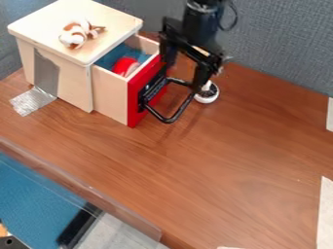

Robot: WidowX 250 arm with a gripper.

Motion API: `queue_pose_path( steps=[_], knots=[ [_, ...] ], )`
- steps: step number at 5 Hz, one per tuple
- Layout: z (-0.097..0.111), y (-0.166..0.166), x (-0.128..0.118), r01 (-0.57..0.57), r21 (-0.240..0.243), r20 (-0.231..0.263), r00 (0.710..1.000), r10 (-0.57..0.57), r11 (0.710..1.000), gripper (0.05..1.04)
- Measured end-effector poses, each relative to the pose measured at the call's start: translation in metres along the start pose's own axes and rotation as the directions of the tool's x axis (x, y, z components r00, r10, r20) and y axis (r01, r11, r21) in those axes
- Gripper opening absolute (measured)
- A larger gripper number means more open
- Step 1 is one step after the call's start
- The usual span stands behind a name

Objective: Close the drawer

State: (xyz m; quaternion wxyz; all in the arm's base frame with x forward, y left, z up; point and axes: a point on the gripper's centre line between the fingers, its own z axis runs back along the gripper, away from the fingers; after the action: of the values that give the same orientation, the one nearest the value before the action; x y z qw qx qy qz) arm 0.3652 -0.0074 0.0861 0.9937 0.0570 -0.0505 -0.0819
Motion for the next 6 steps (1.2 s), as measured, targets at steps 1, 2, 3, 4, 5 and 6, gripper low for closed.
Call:
queue_pose_path(
  steps=[1, 2, 3, 4, 5, 6],
  knots=[
    [-0.010, -0.009, 0.002, 0.014, 0.023, -0.014, 1.000, -0.014, 1.000, 0.999],
    [-0.024, -0.015, 0.003, 0.030, 0.068, -0.033, 0.999, -0.028, 0.997, 0.999],
    [-0.044, -0.015, 0.003, 0.016, 0.089, -0.049, 0.999, -0.012, 0.996, 0.999],
    [-0.063, -0.013, 0.001, -0.019, 0.118, -0.056, 0.998, 0.026, 0.993, 0.999],
    [-0.073, -0.011, 0.001, -0.029, 0.143, -0.062, 0.997, 0.038, 0.989, 0.964],
    [-0.073, -0.007, 0.001, -0.039, 0.154, -0.055, 0.997, 0.048, 0.987, 0.681]
  ],
)
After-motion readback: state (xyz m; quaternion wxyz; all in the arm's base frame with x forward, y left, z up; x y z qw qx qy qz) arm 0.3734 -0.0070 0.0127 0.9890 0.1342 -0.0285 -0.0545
